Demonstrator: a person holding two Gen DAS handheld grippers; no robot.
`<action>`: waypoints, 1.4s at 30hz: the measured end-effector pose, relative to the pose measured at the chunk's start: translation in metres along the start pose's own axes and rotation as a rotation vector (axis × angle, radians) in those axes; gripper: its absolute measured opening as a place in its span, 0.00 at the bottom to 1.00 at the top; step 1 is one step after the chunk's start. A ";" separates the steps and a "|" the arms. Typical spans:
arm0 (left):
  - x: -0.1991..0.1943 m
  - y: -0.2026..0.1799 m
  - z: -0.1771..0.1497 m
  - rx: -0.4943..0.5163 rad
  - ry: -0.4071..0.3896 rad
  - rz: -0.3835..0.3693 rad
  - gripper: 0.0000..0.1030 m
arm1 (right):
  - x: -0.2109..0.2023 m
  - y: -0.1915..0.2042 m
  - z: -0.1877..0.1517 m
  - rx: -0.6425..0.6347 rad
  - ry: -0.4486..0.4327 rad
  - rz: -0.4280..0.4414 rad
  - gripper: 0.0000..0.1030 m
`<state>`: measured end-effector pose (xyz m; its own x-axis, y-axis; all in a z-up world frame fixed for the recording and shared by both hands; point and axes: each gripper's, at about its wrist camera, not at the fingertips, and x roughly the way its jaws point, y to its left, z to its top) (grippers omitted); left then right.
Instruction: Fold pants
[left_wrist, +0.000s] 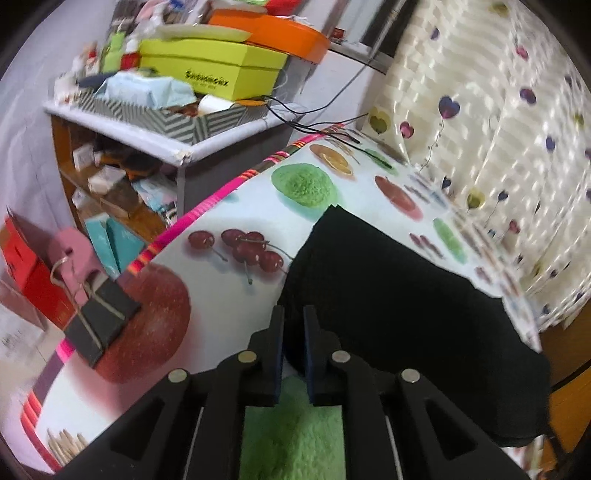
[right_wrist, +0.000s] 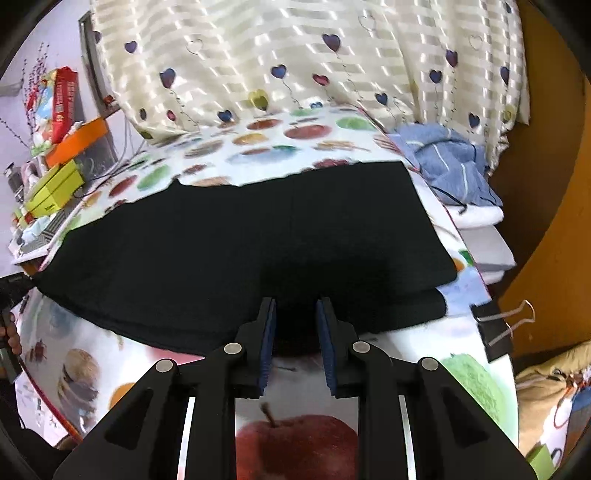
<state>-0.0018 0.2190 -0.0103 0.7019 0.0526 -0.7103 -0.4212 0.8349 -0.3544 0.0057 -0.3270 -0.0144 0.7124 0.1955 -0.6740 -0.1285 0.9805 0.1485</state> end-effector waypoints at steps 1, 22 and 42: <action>-0.003 0.002 -0.001 -0.015 0.000 -0.005 0.15 | 0.003 0.004 0.002 -0.003 0.001 0.012 0.23; 0.009 -0.037 -0.014 0.009 -0.049 0.117 0.51 | 0.036 0.073 -0.003 -0.128 0.050 0.173 0.23; 0.013 -0.050 -0.015 0.140 -0.029 0.223 0.19 | 0.036 0.072 -0.002 -0.131 0.046 0.181 0.23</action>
<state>0.0195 0.1698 -0.0113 0.6177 0.2584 -0.7427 -0.4854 0.8683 -0.1017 0.0213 -0.2492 -0.0295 0.6380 0.3662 -0.6774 -0.3422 0.9229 0.1766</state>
